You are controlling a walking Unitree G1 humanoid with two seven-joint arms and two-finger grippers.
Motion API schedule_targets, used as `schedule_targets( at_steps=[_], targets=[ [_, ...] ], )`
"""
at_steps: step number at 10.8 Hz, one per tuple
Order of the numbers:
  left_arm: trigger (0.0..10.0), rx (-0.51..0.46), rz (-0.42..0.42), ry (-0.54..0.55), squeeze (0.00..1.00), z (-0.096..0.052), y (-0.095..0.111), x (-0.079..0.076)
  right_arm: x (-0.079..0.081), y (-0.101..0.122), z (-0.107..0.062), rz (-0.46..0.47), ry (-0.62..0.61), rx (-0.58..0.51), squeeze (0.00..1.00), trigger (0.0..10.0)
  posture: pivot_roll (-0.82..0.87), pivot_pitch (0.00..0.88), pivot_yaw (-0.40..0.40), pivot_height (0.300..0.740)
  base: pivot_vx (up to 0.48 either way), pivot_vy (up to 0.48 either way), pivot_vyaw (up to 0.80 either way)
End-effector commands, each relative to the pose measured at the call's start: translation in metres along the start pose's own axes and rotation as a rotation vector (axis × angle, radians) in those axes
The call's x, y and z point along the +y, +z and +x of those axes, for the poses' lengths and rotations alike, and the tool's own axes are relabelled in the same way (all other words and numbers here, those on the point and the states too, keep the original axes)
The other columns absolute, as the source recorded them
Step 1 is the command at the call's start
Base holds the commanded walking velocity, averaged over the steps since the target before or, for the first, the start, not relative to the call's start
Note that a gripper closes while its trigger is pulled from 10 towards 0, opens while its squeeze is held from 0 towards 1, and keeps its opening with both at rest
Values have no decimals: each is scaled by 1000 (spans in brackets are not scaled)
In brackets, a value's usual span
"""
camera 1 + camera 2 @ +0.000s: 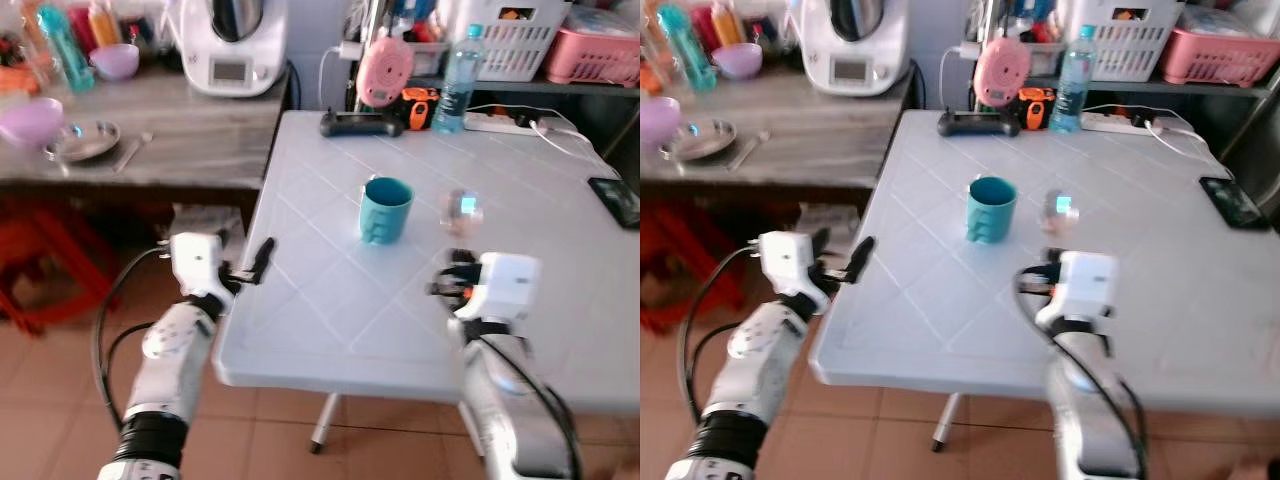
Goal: Setting the table
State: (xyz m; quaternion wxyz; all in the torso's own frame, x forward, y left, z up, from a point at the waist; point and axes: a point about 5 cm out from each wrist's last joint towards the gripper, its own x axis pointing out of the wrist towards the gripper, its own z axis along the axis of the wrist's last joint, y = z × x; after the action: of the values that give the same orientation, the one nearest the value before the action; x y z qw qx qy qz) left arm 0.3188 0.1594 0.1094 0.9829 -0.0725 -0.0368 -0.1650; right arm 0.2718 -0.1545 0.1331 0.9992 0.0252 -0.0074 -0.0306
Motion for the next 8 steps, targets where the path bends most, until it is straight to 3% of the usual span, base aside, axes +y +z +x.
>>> schedule_targets(
  at_steps=[1, 8],
  targets=[
    [10000, 4, -3, -20, 0, 2, 0, -4, -5, 1, 0, -17, -15, -8, 0, 10000, -28, 12, 22, 740, 0, 300, 0],
    [10000, 0, -3, 6, 0, 6, 0, -3, -4, 1, 0, -36, -6, -31, 0, 10000, -29, 11, 21, 740, 0, 328, 0]
  ],
)
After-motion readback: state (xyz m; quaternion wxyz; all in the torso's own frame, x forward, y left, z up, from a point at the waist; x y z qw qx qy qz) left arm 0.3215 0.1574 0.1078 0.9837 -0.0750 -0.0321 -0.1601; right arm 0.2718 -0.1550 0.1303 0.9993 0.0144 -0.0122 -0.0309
